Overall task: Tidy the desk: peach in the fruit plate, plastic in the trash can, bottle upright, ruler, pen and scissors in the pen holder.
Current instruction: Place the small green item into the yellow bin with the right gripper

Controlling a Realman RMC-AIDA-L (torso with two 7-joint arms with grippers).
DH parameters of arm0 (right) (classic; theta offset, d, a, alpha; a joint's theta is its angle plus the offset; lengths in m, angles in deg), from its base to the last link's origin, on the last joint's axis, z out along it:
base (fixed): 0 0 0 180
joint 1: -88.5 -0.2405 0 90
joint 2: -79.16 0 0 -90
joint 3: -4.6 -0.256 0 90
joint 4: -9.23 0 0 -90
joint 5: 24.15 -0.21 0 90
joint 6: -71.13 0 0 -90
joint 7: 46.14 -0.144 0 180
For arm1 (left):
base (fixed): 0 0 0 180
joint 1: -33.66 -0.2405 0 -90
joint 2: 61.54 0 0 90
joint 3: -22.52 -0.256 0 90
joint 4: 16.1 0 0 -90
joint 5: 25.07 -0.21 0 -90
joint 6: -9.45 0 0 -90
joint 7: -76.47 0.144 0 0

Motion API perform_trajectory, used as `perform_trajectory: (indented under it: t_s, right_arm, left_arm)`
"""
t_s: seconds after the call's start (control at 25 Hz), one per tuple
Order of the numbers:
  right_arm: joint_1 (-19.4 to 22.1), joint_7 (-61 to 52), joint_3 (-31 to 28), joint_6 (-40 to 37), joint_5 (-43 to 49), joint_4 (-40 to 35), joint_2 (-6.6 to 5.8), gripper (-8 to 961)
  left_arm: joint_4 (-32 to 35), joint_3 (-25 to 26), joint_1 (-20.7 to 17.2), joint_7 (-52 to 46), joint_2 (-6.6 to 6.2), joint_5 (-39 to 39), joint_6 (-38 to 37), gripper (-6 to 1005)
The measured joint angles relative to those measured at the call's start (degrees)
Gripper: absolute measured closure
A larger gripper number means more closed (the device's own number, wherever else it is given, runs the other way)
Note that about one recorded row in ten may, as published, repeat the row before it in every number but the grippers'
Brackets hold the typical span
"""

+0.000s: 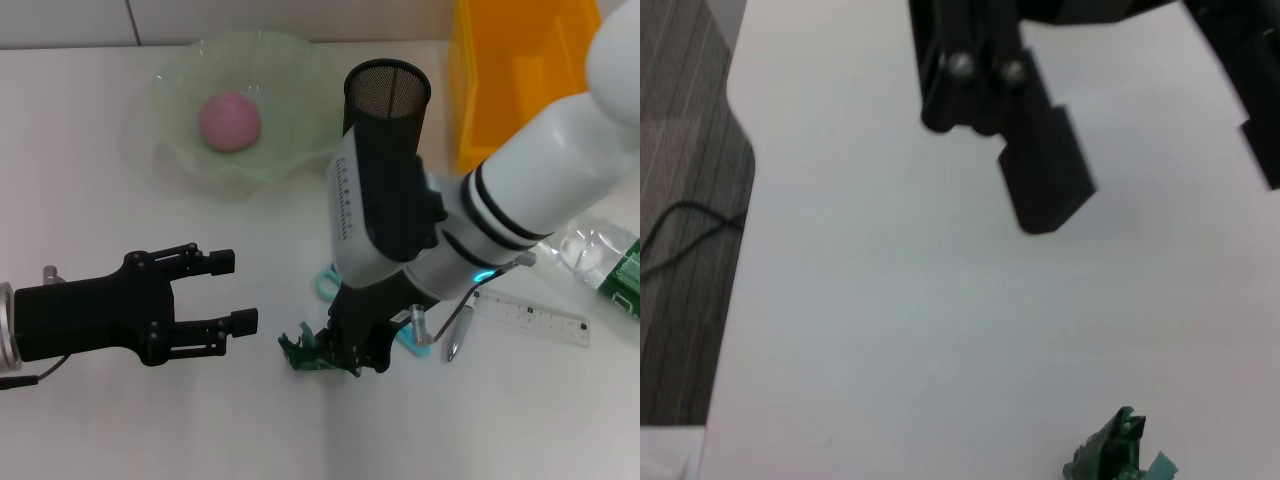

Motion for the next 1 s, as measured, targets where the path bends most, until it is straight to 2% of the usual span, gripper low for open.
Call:
perform_trajectory:
  t_s: [0.24,0.48,0.64,0.72,0.76,0.8,0.88,1.0]
  right_arm:
    - [4.57,0.45,-8.98,-4.64,1.41,-4.57,-0.25,926]
    - [12.24,2.59,-29.45,-9.08,2.27,-12.45,-0.35,925]
    - [16.59,5.75,-44.69,-5.25,-4.79,-13.56,-0.32,925]
    - [17.5,8.57,-52.08,0.34,-10.62,-10.19,-0.34,925]
    - [17.42,12.48,-57.97,4.84,-17.78,-4.52,-0.49,925]
    - [17.42,12.48,-57.97,4.84,-17.78,-4.52,-0.49,925]
    - [16.17,18.25,-62.38,7.03,-25.29,2.73,-0.86,925]
    - [13.33,25.62,-65.47,7.99,-31.37,12.34,-1.63,926]
  left_arm:
    - [0.0,0.0,-0.07,0.01,-0.03,0.0,-0.12,188]
    - [0.0,-0.01,-0.15,0.01,-0.04,0.01,-0.21,188]
    - [0.0,-0.01,-0.18,0.01,0.0,0.0,-0.2,188]
    - [0.0,-0.01,-0.15,0.01,0.02,0.0,-0.21,188]
    - [0.0,-0.01,-0.05,0.01,0.06,0.0,-0.2,188]
    - [0.0,-0.01,-0.05,0.01,0.06,0.0,-0.2,188]
    - [0.0,-0.01,0.12,0.01,0.11,0.0,-0.19,188]
    - [0.0,-0.01,0.22,0.01,0.16,0.0,-0.12,188]
